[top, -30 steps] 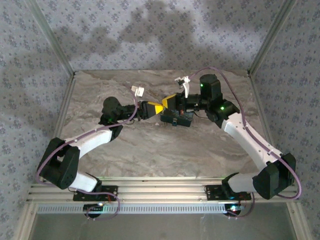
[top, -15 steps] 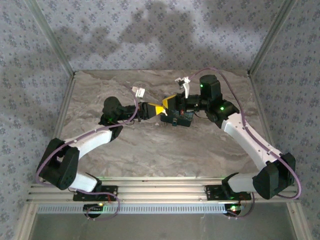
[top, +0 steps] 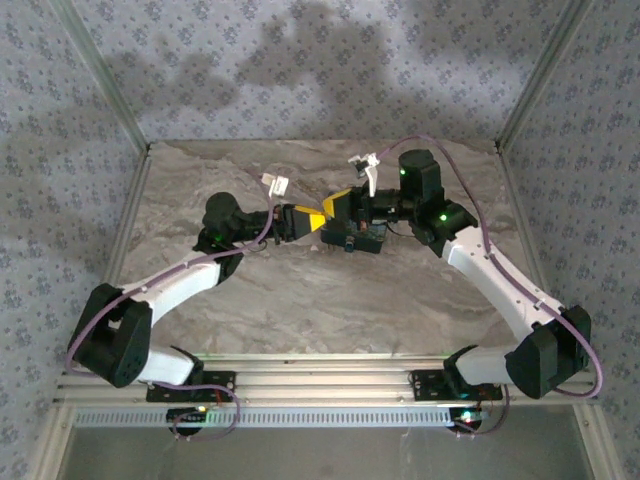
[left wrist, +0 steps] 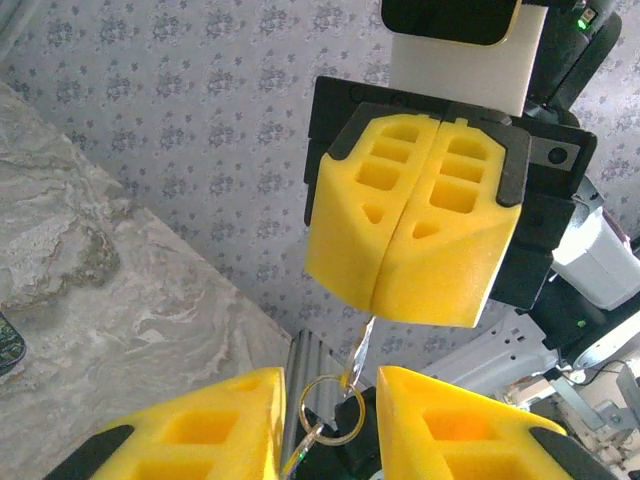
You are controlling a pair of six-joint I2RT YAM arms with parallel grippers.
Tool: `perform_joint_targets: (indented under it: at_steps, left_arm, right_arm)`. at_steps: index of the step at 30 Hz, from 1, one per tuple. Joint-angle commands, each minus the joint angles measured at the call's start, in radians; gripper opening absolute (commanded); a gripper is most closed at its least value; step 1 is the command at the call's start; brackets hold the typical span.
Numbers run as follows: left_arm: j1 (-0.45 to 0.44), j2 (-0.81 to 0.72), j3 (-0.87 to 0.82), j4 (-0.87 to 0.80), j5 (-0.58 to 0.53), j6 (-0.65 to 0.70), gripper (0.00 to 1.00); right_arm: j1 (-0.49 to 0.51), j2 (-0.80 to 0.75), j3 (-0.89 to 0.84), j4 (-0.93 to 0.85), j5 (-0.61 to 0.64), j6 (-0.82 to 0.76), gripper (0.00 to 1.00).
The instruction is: Unlock the padlock with the key
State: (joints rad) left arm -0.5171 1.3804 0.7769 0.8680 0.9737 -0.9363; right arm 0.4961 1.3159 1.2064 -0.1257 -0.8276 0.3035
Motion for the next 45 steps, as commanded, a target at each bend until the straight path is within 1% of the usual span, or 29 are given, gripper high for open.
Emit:
perform_joint_targets:
  at_steps: [1, 4, 8, 12, 13, 15, 18, 21, 22, 26, 29, 31, 32, 34, 36, 38, 40, 42, 45]
  left_arm:
    - [-0.004, -0.042, 0.013, -0.007, -0.005, 0.033, 0.28]
    - [-0.004, -0.046, 0.014, -0.007, -0.006, 0.034, 0.29]
    - [-0.003, -0.042, 0.019, -0.005, -0.006, 0.033, 0.34]
    - [-0.004, -0.039, 0.021, -0.004, -0.006, 0.033, 0.34]
    - [-0.003, -0.039, 0.019, -0.002, -0.006, 0.032, 0.33]
    - [-0.002, -0.036, 0.017, 0.005, -0.006, 0.028, 0.27]
    - [0.000, -0.037, 0.012, 0.015, -0.004, 0.024, 0.10]
    - [0.002, -0.039, 0.006, 0.024, -0.008, 0.023, 0.01]
    - [0.003, -0.041, 0.003, 0.029, -0.009, 0.025, 0.00]
    - [0.010, -0.064, -0.008, 0.008, -0.018, 0.059, 0.00]
    - [0.011, -0.087, -0.005, -0.111, -0.039, 0.126, 0.00]
    - [0.015, -0.100, -0.010, -0.174, -0.057, 0.161, 0.00]
    - [0.015, -0.107, -0.014, -0.195, -0.067, 0.173, 0.00]
    - [0.018, -0.117, -0.019, -0.243, -0.086, 0.194, 0.00]
    - [0.022, -0.128, -0.020, -0.308, -0.111, 0.227, 0.00]
    - [0.023, -0.139, -0.019, -0.391, -0.149, 0.267, 0.00]
    - [0.023, -0.149, -0.015, -0.481, -0.188, 0.312, 0.00]
    - [0.023, -0.160, -0.020, -0.572, -0.237, 0.349, 0.00]
    - [0.025, -0.179, -0.044, -0.657, -0.303, 0.386, 0.00]
  right_arm:
    - [0.008, -0.009, -0.005, 0.024, -0.022, 0.016, 0.00]
    - [0.013, -0.006, -0.005, 0.028, -0.023, 0.018, 0.00]
    - [0.019, -0.001, -0.005, 0.034, -0.025, 0.022, 0.00]
    - [0.024, 0.002, -0.005, 0.034, -0.024, 0.023, 0.00]
    - [0.024, 0.004, -0.005, 0.036, -0.024, 0.023, 0.00]
    - [0.025, 0.006, -0.005, 0.036, -0.024, 0.025, 0.00]
    - [0.025, 0.006, -0.005, 0.036, -0.024, 0.025, 0.00]
    - [0.026, 0.009, -0.005, 0.036, -0.026, 0.026, 0.00]
    - [0.027, 0.009, -0.005, 0.035, -0.027, 0.028, 0.00]
    - [0.026, 0.013, -0.005, 0.034, -0.013, 0.041, 0.00]
    - [0.025, 0.012, -0.005, 0.040, 0.008, 0.065, 0.19]
    - [0.024, 0.011, -0.005, 0.039, 0.029, 0.085, 0.35]
    - [0.022, 0.011, -0.005, 0.037, 0.040, 0.094, 0.41]
    - [0.018, 0.011, -0.005, 0.021, 0.077, 0.114, 0.48]
    - [0.010, 0.009, -0.005, -0.003, 0.133, 0.145, 0.53]
    - [-0.006, -0.001, -0.005, -0.022, 0.199, 0.181, 0.55]
    - [-0.027, -0.011, -0.054, -0.054, 0.304, 0.218, 0.55]
    - [-0.042, -0.019, -0.092, -0.109, 0.441, 0.253, 0.56]
    - [-0.021, -0.011, -0.135, -0.205, 0.623, 0.272, 0.56]
